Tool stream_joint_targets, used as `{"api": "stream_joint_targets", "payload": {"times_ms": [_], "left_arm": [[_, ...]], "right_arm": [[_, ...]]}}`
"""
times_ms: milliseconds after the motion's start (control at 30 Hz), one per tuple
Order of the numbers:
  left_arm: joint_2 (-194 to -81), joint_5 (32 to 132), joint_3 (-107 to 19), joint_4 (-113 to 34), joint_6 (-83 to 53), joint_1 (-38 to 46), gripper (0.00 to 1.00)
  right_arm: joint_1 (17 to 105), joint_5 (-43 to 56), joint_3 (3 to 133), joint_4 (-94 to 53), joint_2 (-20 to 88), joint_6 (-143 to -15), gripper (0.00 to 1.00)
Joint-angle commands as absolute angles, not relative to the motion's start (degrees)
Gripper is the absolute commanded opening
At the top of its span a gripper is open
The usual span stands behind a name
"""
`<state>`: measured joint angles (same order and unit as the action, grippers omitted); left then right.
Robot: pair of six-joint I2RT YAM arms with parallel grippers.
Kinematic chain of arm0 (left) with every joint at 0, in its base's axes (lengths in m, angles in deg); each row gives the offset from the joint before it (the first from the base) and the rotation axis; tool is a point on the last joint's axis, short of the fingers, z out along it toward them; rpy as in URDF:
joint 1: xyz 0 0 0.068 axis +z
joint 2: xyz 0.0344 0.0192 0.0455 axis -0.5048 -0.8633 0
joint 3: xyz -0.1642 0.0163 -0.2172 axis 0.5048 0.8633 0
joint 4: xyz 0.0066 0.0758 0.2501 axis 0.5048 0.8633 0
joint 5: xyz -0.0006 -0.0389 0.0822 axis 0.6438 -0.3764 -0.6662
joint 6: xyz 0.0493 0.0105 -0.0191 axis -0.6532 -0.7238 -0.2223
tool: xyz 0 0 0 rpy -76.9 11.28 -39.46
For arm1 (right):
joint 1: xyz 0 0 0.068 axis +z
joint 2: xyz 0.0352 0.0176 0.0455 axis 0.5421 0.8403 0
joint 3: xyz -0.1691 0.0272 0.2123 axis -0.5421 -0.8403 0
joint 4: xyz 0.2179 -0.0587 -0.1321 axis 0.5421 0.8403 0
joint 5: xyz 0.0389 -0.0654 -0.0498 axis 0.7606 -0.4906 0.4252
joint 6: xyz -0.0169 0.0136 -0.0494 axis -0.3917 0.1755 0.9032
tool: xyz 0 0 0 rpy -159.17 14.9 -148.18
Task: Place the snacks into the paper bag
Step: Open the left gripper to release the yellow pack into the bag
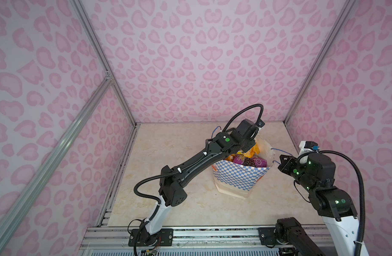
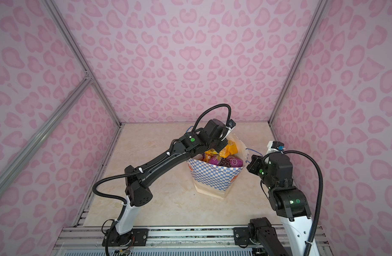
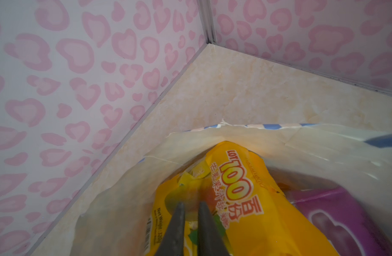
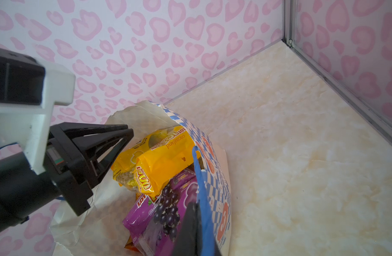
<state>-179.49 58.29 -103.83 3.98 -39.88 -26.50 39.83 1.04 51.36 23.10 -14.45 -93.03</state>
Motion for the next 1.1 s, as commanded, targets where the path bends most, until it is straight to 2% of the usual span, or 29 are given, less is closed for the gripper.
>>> {"api": "stream_joint_targets", "payload": {"times_ms": [0, 367, 533, 600, 700, 800, 833, 933, 967, 1000, 1033, 1067], "left_arm": [[-179.68, 62.03, -101.24, 4.86, -36.67, -26.55, 0.16], [-181.52, 65.36, -89.92, 4.93, -32.63, -26.55, 0.12], [-182.08, 65.89, -91.71, 6.52, -32.50, -26.55, 0.13], [-180.34, 67.39, -92.75, 6.33, -31.87, -26.55, 0.17], [-175.72, 72.33, -94.20, 4.96, -30.56, -26.55, 0.35], [-169.50, 77.09, -94.20, 2.65, -29.06, -26.57, 0.61], [-167.10, 77.61, -93.62, 1.82, -28.56, -26.63, 0.67], [-159.27, 77.93, -89.53, -0.70, -27.09, -26.30, 0.79], [-156.27, 78.13, -87.05, -2.07, -26.54, -25.93, 0.86], [-153.77, 78.28, -84.84, -3.32, -25.94, -25.45, 0.88], [-150.97, 77.45, -82.54, -4.52, -24.63, -24.64, 0.98], [-148.48, 76.92, -80.21, -5.49, -23.48, -23.48, 0.97]], "right_arm": [[39.86, 0.94, 51.28, 21.98, -14.44, -93.29, 0.03], [39.81, 1.28, 52.34, 21.79, -13.84, -93.18, 0.03], [39.86, 2.25, 51.63, 20.90, -13.62, -93.78, 0.03], [39.86, 2.39, 51.47, 20.84, -13.55, -93.94, 0.03], [39.86, 2.13, 51.42, 20.87, -13.47, -93.99, 0.03], [39.86, 1.92, 51.53, 20.92, -13.38, -93.91, 0.03], [39.86, 1.82, 51.54, 20.92, -13.46, -93.88, 0.03], [39.86, 1.64, 51.08, 20.68, -13.55, -93.80, 0.03], [39.86, 1.64, 50.83, 20.50, -13.64, -93.76, 0.03], [39.81, 1.69, 50.58, 20.30, -13.64, -93.79, 0.03], [39.86, 1.80, 50.32, 19.96, -13.64, -93.82, 0.03], [39.85, 1.95, 50.15, 19.69, -13.55, -93.81, 0.03]]}}
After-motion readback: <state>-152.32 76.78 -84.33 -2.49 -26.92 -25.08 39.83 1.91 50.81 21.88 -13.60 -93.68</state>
